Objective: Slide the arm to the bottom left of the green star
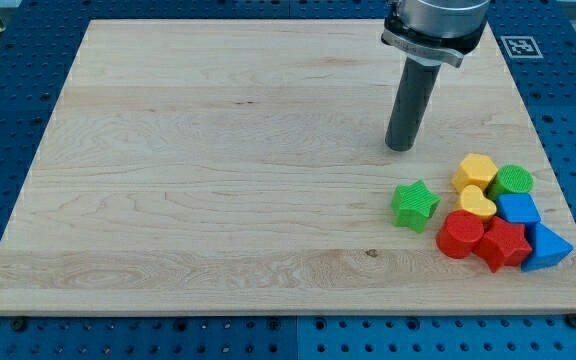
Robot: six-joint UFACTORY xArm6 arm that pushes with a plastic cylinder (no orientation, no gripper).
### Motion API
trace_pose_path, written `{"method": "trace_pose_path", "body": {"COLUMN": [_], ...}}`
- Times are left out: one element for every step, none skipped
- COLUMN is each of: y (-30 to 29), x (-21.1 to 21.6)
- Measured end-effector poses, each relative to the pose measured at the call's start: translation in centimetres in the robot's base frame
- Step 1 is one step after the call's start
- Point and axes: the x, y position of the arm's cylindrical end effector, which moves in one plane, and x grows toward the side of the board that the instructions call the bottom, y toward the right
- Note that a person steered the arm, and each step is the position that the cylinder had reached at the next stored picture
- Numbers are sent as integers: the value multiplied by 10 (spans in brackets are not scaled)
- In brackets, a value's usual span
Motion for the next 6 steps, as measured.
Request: {"method": "trace_pose_path", "body": {"y": [0,-14,-44,-64,-73,-68], "x": [0,-3,2,38,93,158]}}
